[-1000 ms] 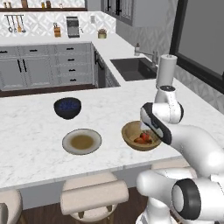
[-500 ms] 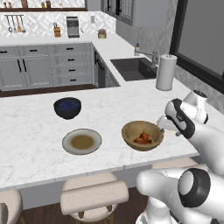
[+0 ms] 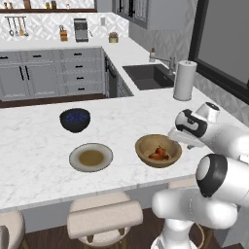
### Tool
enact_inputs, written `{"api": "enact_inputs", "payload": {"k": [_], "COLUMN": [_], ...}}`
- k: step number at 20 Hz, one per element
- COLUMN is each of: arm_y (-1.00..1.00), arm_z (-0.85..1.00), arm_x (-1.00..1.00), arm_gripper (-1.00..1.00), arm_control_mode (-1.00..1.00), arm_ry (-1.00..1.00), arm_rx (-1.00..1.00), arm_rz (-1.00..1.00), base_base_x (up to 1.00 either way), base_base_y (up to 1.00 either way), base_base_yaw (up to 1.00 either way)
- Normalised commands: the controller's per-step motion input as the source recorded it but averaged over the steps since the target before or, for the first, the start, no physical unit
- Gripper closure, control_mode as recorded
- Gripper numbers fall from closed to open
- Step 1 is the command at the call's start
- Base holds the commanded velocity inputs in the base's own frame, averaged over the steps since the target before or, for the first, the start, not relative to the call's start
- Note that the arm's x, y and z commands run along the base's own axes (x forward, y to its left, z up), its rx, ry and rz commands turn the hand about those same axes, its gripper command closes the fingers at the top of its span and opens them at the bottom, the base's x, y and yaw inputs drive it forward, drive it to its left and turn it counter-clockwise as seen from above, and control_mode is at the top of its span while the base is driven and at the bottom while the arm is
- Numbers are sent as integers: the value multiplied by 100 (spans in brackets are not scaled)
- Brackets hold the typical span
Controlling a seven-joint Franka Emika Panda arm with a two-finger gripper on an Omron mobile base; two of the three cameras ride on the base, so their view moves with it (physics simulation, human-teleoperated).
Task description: Pick the chicken drumstick and bell pepper from their plates and place them in the bowl. Then put the bowl in the fridge.
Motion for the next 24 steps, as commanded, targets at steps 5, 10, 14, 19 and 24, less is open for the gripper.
{"api": "enact_inputs", "payload": {"k": [5, 10, 14, 19, 24], "arm_y": [1, 0, 2, 2, 6], "arm_z": [-43, -40, -34, -23, -4], "arm_x": [32, 18, 6, 0, 0], "arm_gripper": [-100, -100, -100, -100, 100], "arm_control_mode": [-100, -100, -100, -100, -100], "arm_ry": [2, 2, 1, 2, 0], "arm_rx": [0, 0, 0, 0, 0], "arm_rz": [0, 0, 0, 0, 0], "base_base_x": [0, 0, 0, 0, 0], "base_base_y": [0, 0, 0, 0, 0], "base_base_yaw": [0, 0, 0, 0, 0]}}
